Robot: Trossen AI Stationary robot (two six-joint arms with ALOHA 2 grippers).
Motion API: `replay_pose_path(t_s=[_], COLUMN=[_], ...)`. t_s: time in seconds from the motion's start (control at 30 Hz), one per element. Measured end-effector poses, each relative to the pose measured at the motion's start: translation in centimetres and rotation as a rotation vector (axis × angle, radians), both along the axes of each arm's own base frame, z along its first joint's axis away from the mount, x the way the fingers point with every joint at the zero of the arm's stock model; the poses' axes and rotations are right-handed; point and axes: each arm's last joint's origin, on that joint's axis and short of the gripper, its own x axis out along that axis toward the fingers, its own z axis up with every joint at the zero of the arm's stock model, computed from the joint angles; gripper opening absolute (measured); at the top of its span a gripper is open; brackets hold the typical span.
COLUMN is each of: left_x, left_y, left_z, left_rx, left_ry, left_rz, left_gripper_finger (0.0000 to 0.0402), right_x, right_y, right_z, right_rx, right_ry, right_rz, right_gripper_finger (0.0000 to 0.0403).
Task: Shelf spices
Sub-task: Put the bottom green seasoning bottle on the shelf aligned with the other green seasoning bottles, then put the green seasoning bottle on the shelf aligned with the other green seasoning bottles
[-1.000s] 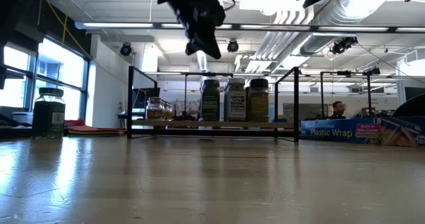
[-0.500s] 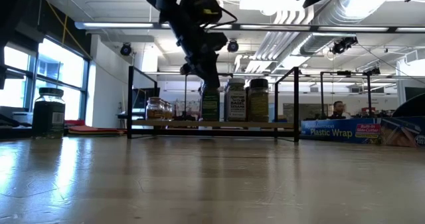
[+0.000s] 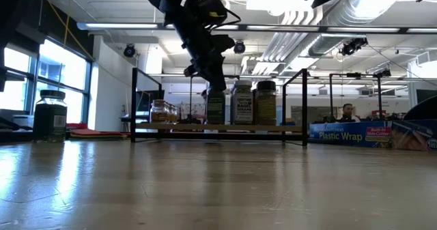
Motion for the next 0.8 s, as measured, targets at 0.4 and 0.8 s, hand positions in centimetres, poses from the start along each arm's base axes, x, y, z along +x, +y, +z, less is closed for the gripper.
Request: replay_pose_path(t_s=[0.4,0.8], left_x=[-0.4,-10.6], left_y=[-1.3,-7.4], left_z=[3.5,10.8], left_rx=[0.006,-0.108], left_ry=[-0.021,0.323], left_rz=[-0.032,-0.075], left_gripper_finger=[0.0,0.0001], right_x=[0.0,0.6], right_y=[0.0,-0.2], right_z=[0.0,0.7], right_rx=[0.0,-0.076], right_ry=[0.0,-0.045], right_rz=[0.0,0.044], right_gripper_finger=[0.0197,0.0197])
